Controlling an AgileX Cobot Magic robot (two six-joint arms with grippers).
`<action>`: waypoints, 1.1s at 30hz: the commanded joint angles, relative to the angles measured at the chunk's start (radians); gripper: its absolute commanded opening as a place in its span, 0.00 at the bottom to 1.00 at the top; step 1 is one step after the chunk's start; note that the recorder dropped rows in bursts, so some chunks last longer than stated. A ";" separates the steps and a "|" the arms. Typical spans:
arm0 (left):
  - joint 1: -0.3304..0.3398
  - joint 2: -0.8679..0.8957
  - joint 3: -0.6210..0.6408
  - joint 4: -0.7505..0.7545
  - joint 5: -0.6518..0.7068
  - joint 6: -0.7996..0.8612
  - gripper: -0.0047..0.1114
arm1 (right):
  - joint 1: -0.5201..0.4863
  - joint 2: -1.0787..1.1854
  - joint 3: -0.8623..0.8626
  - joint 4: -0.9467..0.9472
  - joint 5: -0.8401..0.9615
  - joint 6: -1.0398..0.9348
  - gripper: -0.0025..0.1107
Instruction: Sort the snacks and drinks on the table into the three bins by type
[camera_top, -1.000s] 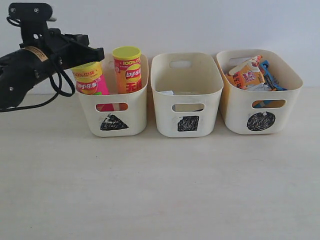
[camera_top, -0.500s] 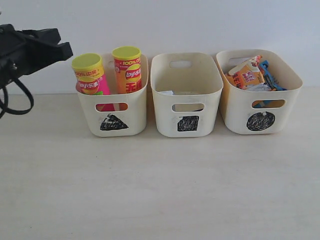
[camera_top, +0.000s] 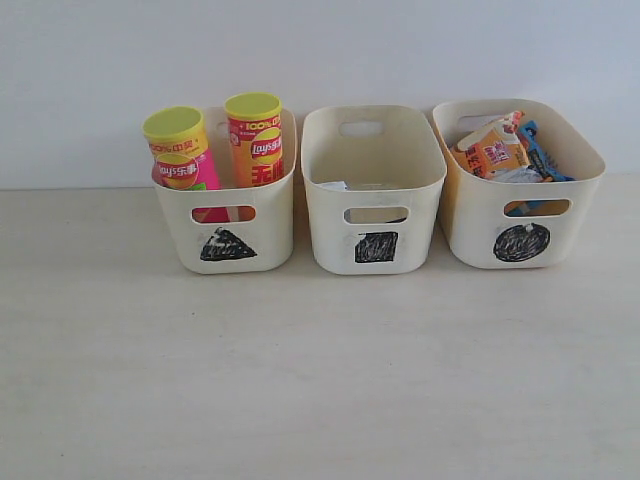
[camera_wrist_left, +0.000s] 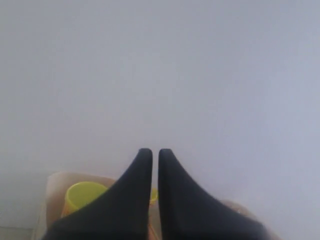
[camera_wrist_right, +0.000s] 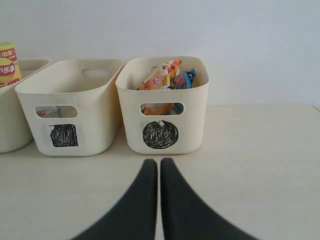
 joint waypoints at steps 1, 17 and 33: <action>0.002 -0.151 0.086 0.023 -0.029 -0.055 0.07 | 0.003 -0.005 0.005 0.000 -0.003 -0.010 0.02; 0.002 -0.431 0.214 0.027 0.054 -0.067 0.07 | 0.003 -0.005 0.005 0.000 -0.003 -0.010 0.02; 0.007 -0.431 0.218 -0.023 0.140 0.010 0.07 | 0.003 -0.005 0.005 0.000 -0.003 -0.010 0.02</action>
